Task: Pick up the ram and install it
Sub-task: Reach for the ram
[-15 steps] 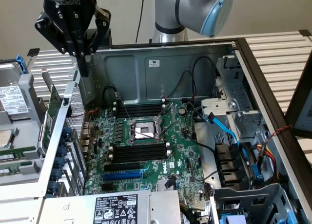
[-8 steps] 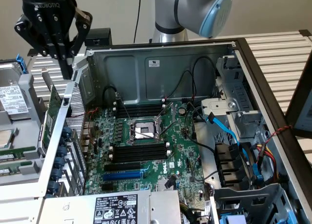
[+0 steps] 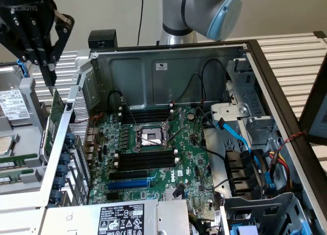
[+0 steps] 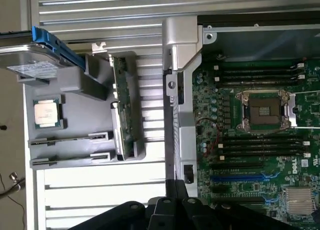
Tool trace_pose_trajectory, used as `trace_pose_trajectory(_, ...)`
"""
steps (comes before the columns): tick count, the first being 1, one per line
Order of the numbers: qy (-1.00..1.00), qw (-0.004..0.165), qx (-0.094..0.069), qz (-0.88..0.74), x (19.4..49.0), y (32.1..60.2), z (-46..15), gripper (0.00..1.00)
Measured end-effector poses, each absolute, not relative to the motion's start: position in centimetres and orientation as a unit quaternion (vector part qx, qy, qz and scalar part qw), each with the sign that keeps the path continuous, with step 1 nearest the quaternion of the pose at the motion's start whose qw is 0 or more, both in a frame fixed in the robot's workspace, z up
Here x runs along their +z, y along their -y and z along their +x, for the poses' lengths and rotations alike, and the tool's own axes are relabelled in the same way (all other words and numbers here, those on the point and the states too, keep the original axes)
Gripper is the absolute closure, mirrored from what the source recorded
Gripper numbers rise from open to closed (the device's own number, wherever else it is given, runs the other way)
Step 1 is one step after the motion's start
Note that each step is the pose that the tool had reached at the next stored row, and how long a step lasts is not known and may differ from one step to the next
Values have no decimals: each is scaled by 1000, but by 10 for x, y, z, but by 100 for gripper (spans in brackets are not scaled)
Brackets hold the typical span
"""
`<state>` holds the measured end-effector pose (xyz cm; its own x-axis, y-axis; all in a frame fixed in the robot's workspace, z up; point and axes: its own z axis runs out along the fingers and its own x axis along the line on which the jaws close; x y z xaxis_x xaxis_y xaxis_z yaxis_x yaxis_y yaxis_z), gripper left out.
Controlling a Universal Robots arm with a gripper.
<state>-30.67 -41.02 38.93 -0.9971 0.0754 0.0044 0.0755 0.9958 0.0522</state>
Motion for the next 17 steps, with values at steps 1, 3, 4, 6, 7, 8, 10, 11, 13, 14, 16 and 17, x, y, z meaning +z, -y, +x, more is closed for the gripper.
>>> trace_pose_trajectory(1,999,1,-27,-38,389,411,-312,89)
trace_pose_trajectory(3,999,1,-28,-38,389,411,-321,89)
trace_pose_trajectory(4,999,1,-30,-38,389,412,-325,89)
trace_pose_trajectory(6,999,2,-32,-38,389,413,-334,89)
trace_pose_trajectory(7,999,2,-33,-38,389,413,-339,89)
trace_pose_trajectory(8,999,2,-34,-38,389,414,-343,89)
trace_pose_trajectory(10,999,2,-35,-38,389,415,-352,89)
trace_pose_trajectory(11,999,2,-35,-38,389,415,-357,89)
trace_pose_trajectory(13,999,2,-35,-38,389,415,-366,89)
trace_pose_trajectory(14,999,2,-35,-38,389,415,-370,89)
trace_pose_trajectory(16,999,2,-35,-38,389,415,-380,89)
trace_pose_trajectory(17,999,2,-35,-38,389,416,-384,89)
